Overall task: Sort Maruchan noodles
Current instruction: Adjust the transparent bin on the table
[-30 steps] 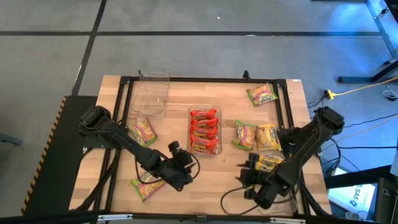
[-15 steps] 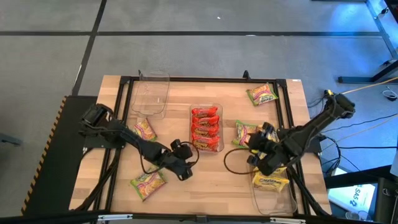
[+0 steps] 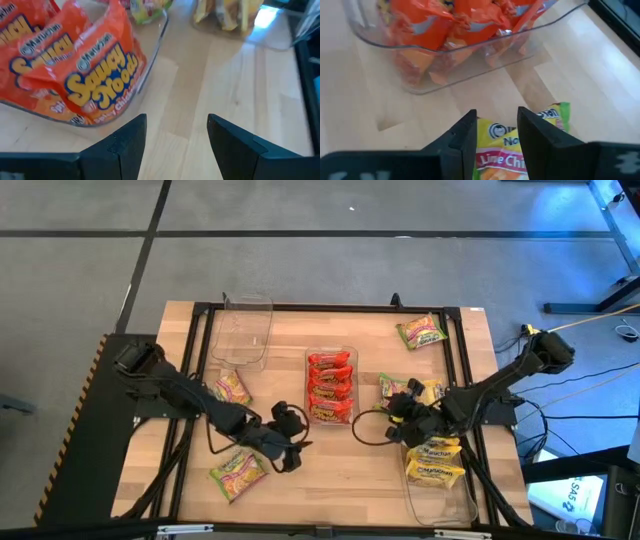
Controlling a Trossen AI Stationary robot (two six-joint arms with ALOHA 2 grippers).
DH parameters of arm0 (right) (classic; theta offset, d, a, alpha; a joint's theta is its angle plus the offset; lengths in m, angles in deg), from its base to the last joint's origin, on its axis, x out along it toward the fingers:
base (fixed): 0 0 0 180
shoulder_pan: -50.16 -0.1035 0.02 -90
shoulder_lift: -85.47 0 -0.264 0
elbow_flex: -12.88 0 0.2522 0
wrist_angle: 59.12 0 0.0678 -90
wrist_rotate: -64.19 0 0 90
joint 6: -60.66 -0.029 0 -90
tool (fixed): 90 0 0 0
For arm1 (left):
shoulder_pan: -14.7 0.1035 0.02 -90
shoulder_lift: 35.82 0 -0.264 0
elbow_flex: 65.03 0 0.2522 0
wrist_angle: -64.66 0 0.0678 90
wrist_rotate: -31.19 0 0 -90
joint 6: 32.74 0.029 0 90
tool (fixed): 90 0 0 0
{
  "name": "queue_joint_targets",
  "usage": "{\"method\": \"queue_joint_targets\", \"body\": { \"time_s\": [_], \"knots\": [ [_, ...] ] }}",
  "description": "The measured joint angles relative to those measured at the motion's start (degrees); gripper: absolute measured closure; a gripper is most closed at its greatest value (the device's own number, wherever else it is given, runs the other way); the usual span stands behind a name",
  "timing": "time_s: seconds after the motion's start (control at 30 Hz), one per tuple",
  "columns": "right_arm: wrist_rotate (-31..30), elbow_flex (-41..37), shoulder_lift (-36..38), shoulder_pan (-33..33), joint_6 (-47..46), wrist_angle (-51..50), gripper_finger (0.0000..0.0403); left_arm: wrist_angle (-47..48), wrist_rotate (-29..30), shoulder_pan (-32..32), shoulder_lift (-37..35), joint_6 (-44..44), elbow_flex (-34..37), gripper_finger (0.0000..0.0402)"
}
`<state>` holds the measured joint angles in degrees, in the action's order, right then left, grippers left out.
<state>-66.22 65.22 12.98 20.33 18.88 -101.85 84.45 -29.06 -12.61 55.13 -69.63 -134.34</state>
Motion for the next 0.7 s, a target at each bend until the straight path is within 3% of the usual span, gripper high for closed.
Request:
{"method": "queue_joint_targets", "body": {
  "time_s": [0.17,0.33,0.57,0.7],
  "knots": [
    [-2.86,-1.20,0.00,-0.08,3.35,0.60,0.0291,0.49,-2.76,2.70,-6.84,-0.06,0.00,0.0198],
    [-5.84,-2.58,0.00,-0.03,4.66,0.61,0.0291,-1.66,-1.87,5.85,-11.75,4.12,0.00,0.0198],
    [-7.42,-2.83,0.00,0.23,6.73,1.29,0.0291,-1.58,-3.46,13.50,-11.94,10.11,-0.02,0.0198],
    [-7.94,-2.59,0.00,3.42,9.43,2.76,0.0291,1.09,-9.94,21.26,-11.94,13.69,-0.02,0.0198]
  ]
}}
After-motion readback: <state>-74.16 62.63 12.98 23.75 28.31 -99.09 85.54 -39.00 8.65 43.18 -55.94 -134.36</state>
